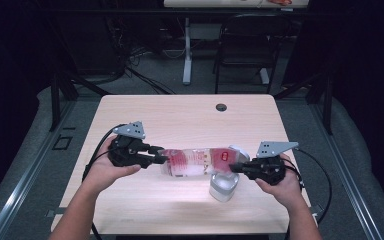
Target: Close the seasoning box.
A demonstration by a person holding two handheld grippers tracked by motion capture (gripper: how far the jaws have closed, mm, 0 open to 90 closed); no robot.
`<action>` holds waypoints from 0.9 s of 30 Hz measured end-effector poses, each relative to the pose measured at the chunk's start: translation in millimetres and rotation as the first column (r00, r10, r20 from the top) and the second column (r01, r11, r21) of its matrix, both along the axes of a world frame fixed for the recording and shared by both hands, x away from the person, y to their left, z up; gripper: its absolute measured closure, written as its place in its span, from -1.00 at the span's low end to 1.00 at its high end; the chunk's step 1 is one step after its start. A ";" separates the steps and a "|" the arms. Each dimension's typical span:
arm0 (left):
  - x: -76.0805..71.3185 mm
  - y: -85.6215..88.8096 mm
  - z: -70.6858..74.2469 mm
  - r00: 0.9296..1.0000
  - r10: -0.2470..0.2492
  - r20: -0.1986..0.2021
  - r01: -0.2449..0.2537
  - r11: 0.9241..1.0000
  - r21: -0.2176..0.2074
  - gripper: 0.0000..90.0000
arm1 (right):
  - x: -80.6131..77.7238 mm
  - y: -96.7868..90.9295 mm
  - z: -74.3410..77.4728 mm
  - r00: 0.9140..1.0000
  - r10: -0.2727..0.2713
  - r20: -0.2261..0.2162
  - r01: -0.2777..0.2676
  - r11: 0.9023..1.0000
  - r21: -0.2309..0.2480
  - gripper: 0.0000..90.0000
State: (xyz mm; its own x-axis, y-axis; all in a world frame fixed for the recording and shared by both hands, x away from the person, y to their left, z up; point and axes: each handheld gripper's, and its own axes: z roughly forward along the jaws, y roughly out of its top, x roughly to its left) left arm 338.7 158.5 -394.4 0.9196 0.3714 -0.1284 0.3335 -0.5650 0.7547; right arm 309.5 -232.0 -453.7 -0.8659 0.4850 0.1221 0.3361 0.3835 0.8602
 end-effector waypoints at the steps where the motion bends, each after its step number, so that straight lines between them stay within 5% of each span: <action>1: 0.2 -0.4 0.5 1.000 -0.003 0.001 0.003 1.000 0.002 0.46 | 0.0 0.0 0.0 1.000 0.000 0.000 0.000 1.000 0.000 1.00; 10: 2.2 -5.2 0.7 1.000 -0.005 0.002 0.005 1.000 0.000 0.35 | 0.8 -2.7 -1.2 1.000 0.002 -0.002 -0.002 1.000 0.004 1.00; 27: -3.2 1.6 -1.8 0.999 -0.010 0.030 0.009 1.000 0.011 0.84 | 0.2 -3.8 1.7 1.000 -0.014 0.009 0.014 1.000 -0.001 1.00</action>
